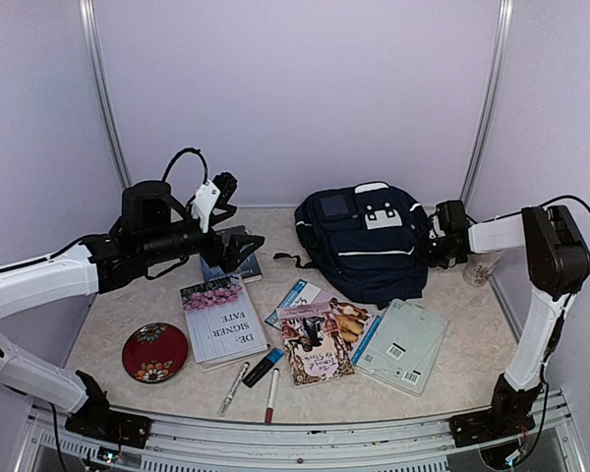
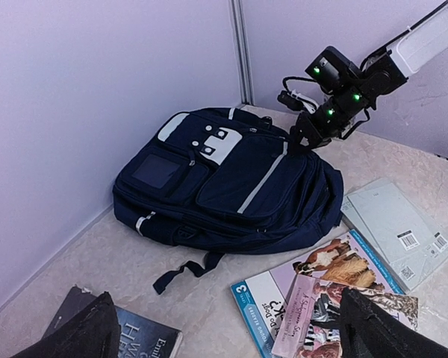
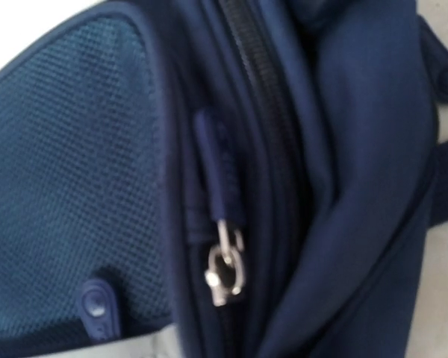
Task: Pack the student bag
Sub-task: Pick up the student bag from the center of the board, then pass from the right arm to the left
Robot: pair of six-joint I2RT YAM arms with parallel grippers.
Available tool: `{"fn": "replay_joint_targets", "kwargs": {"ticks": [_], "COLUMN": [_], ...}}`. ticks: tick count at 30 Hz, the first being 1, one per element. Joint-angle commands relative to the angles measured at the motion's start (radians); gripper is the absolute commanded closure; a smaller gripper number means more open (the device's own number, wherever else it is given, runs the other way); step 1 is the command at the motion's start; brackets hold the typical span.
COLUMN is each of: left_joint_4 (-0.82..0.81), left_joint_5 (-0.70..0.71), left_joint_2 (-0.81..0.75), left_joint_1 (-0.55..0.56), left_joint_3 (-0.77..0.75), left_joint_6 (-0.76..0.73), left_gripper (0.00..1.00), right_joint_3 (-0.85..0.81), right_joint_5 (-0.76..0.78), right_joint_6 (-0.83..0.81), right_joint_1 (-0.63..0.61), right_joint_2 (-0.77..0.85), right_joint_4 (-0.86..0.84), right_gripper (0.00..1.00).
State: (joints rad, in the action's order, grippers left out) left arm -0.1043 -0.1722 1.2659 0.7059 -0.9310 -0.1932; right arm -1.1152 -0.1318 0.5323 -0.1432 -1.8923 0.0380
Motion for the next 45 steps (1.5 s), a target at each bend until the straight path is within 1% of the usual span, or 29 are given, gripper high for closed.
{"fn": "replay_joint_targets", "kwargs": {"ticks": [1,5,9,13,18,20,22,24,28,31,33,36,38,41,43,45], "left_joint_4": [-0.029,-0.032,-0.035,-0.038,-0.041,-0.049,-0.057,-0.062,-0.053,-0.002,0.077,0.194,0.242,0.319,0.390,0.491], "left_joint_5": [-0.009,-0.011,-0.006,-0.003,-0.038,-0.077,-0.124,-0.168,-0.248,-0.281,-0.294,-0.255,-0.228,-0.208,-0.189,-0.185], "left_joint_2": [-0.028,-0.040,-0.058,-0.067,-0.085,-0.096,-0.104,-0.109,-0.104,-0.092,-0.078,-0.081,-0.101,-0.101,-0.067,0.011], "left_joint_1": [0.001,0.001,0.000,-0.006,-0.036,-0.060,-0.090,-0.114,-0.144,-0.141,-0.125,-0.096,-0.093,-0.092,-0.091,-0.094], "left_joint_3": [0.007,0.007,0.011,0.009,0.006,0.008,0.006,0.003,-0.014,-0.043,-0.083,-0.150,-0.209,-0.314,-0.386,-0.482], "left_joint_6": [-0.020,-0.021,-0.026,-0.024,-0.020,-0.009,0.009,0.015,0.004,-0.072,-0.178,-0.314,-0.336,-0.356,-0.367,-0.402], "left_gripper": [0.01,0.01,0.01,0.01,0.01,0.01,0.01,0.01,0.02,0.01,0.01,0.01,0.01,0.01,0.01,0.01], "right_joint_3": [-0.096,-0.204,-0.335,-0.528,-0.728,-0.811,-0.881,-0.914,-0.868,-0.753,-0.638,-0.465,-0.359,-0.270,-0.241,-0.224], "right_joint_5": [-0.043,-0.083,-0.102,-0.098,-0.080,-0.113,-0.180,-0.267,-0.433,-0.494,-0.455,-0.404,-0.388,-0.396,-0.404,-0.408], "right_joint_6": [-0.082,-0.158,-0.250,-0.379,-0.557,-0.620,-0.680,-0.738,-0.879,-0.963,-1.007,-1.085,-1.142,-1.240,-1.299,-1.350], "right_joint_1": [-0.020,-0.022,-0.051,-0.119,-0.225,-0.261,-0.294,-0.326,-0.383,-0.414,-0.442,-0.476,-0.493,-0.511,-0.523,-0.534], "right_joint_2": [0.015,0.088,0.159,0.185,0.195,0.189,0.184,0.194,0.256,0.318,0.364,0.446,0.490,0.536,0.550,0.558], "right_joint_4": [0.015,0.062,0.131,0.240,0.303,0.344,0.394,0.418,0.421,0.384,0.321,0.221,0.144,0.094,0.088,0.090], "right_gripper": [1.00,1.00,1.00,1.00,1.00,1.00,1.00,1.00,1.00,1.00,1.00,1.00,1.00,1.00,1.00,1.00]}}
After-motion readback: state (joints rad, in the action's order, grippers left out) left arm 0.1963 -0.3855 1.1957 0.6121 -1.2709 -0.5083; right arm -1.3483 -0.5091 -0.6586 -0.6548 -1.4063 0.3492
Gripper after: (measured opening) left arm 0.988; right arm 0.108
